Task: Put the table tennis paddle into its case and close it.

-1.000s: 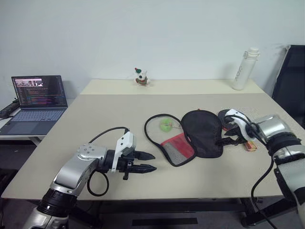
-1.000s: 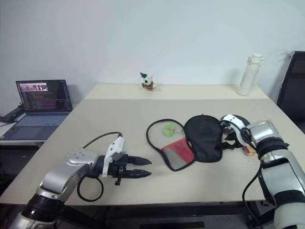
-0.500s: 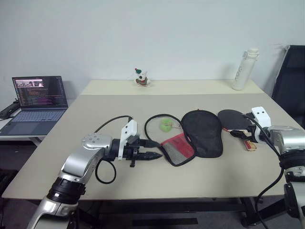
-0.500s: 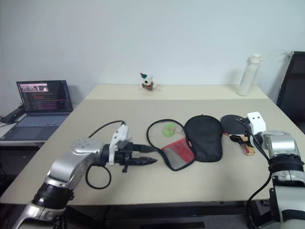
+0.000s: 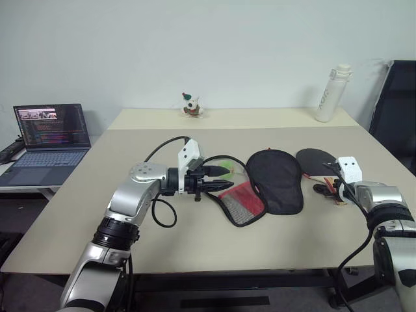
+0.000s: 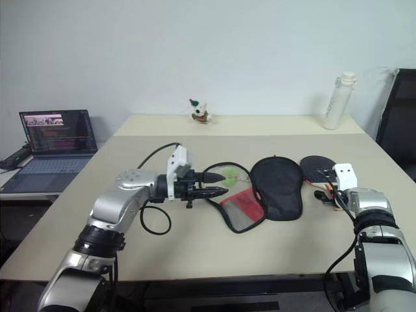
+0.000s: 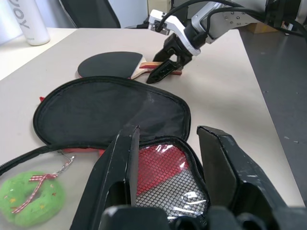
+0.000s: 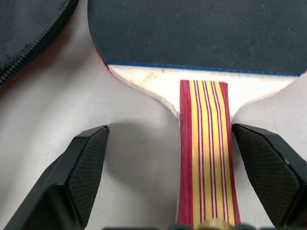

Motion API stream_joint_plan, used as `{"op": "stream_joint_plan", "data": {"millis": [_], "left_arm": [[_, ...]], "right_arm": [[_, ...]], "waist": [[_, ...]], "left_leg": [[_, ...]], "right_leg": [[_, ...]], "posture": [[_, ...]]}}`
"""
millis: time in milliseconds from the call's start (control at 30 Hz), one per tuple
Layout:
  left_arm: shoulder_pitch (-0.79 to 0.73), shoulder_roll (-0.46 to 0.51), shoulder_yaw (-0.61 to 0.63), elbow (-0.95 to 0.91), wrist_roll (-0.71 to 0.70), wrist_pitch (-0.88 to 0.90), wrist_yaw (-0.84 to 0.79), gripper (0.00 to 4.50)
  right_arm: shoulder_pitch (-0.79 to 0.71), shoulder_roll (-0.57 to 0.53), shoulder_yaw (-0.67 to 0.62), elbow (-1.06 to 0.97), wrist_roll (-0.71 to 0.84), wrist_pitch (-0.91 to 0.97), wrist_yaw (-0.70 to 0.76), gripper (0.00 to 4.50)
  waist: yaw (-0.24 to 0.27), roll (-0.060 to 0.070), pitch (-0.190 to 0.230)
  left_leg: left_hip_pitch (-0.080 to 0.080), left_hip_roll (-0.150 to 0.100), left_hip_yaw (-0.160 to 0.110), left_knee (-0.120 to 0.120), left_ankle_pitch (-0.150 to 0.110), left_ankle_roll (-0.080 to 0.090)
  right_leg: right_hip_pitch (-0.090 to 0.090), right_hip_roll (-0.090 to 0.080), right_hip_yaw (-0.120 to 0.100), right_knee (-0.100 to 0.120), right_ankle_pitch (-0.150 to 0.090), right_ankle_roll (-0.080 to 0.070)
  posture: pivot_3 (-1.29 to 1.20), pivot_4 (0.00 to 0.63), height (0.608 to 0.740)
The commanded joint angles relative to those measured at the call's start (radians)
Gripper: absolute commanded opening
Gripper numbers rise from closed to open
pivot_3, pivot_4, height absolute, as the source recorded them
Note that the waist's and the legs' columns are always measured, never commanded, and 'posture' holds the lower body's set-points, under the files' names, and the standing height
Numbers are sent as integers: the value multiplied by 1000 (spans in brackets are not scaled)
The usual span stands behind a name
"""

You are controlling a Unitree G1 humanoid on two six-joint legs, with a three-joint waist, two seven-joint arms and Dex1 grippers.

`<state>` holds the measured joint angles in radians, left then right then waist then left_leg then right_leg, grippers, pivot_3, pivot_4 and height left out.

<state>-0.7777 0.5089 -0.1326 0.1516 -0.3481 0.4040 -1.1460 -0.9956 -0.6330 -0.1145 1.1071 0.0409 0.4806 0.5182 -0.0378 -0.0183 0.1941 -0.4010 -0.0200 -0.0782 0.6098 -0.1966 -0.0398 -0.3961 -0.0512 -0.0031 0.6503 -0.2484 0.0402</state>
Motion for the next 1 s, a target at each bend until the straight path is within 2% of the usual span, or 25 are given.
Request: {"op": "stream_joint_plan", "data": {"millis": [33,133,367,400,700,833,933,1000], "left_arm": [[-16,2,10,-18,6,-21,3,2076],[0,13,21,-25,13,-17,13,2076],[42,44,50,-40,13,-10,40,2076],[51,48,54,-49,7,-4,40,2076],[105,69,73,-118,-51,32,14,2076],[122,72,77,-129,-54,38,25,2076],[129,72,76,-132,-53,39,27,2076],[130,70,75,-134,-53,40,28,2076]], "right_arm": [[-37,5,-27,53,7,-57,-50,4301],[-43,6,-46,80,12,-78,-93,3623],[-41,-1,-75,95,30,-112,-170,1195],[-44,-2,-85,90,38,-110,-172,1080],[-116,-59,-158,-24,107,-43,-187,1081],[-23,-6,-163,-401,180,197,-176,1081],[91,114,-221,-732,263,406,-289,1081],[145,184,-238,-883,286,490,-346,1081]], "waist": [[-1,0,0],[-1,0,0],[0,0,0],[0,0,0],[0,2,1],[-10,2,1],[-14,1,0],[-13,1,0]], "left_leg": [[0,0,0,0,0,0],[1,0,0,0,0,0],[1,-1,0,1,0,0],[1,-1,0,1,0,0],[0,-2,2,0,0,0],[0,-1,2,0,0,0],[-1,-1,4,0,0,0],[0,0,4,0,0,0]], "right_leg": [[0,0,0,0,0,0],[1,0,1,0,0,1],[1,-1,2,0,2,-1],[1,-1,2,0,3,-2],[0,-1,3,0,3,-2],[-2,-1,4,1,3,-2],[-7,-1,7,9,3,-2],[-9,0,8,13,3,-2]], "posture": [[0,150,740],[0,150,740],[0,150,740],[0,150,740],[0,150,740],[0,150,740],[0,150,740],[0,150,740]]}}
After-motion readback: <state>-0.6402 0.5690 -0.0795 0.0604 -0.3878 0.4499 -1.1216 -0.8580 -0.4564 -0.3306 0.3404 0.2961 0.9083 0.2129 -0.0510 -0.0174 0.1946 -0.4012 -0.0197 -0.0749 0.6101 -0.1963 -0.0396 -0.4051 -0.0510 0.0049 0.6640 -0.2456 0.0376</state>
